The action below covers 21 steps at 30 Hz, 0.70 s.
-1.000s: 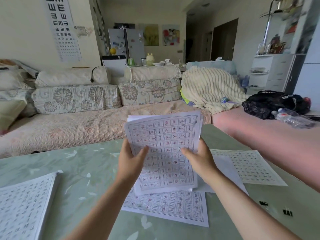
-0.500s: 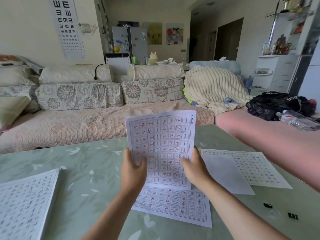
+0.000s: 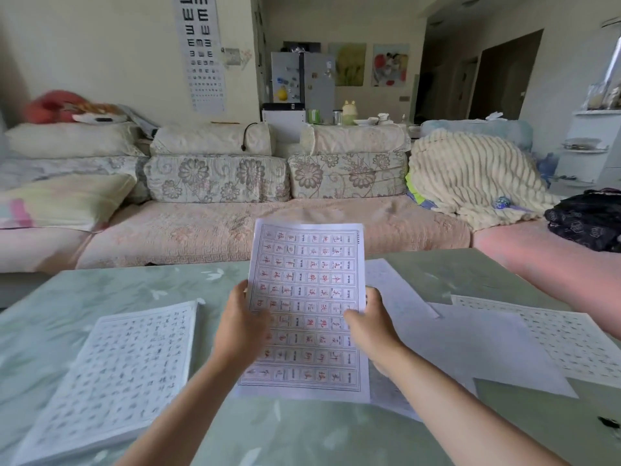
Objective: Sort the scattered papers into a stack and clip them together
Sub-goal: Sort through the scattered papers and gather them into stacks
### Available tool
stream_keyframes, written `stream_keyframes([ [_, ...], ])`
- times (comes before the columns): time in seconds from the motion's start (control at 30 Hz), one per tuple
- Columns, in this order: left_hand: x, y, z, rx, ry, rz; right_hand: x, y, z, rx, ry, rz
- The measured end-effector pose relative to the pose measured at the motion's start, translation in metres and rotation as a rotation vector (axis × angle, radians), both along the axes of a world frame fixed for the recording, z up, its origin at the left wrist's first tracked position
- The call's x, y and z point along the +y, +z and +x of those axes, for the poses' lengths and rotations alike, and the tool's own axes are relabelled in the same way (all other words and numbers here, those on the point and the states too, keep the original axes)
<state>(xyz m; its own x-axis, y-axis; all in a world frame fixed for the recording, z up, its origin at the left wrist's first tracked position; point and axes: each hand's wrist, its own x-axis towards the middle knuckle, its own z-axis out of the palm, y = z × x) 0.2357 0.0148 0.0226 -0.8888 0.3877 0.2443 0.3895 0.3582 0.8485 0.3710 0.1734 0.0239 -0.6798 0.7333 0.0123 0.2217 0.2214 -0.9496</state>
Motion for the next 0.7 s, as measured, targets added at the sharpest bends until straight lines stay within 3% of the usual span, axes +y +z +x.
stream_keyframes([
  [0.3,-0.142,0.002,-0.086,-0.084,0.231,-0.100,-0.115,-0.003,-0.114,-0.099,0.171,-0.088],
  [0.5,-0.215,-0.035,-0.120,-0.105,0.325,-0.505,-0.178,-0.028,-0.185,-0.236,0.278,-0.079],
  [0.7,-0.234,-0.057,-0.134,-0.071,0.284,-0.667,-0.204,-0.058,-0.219,-0.333,0.238,0.129],
])
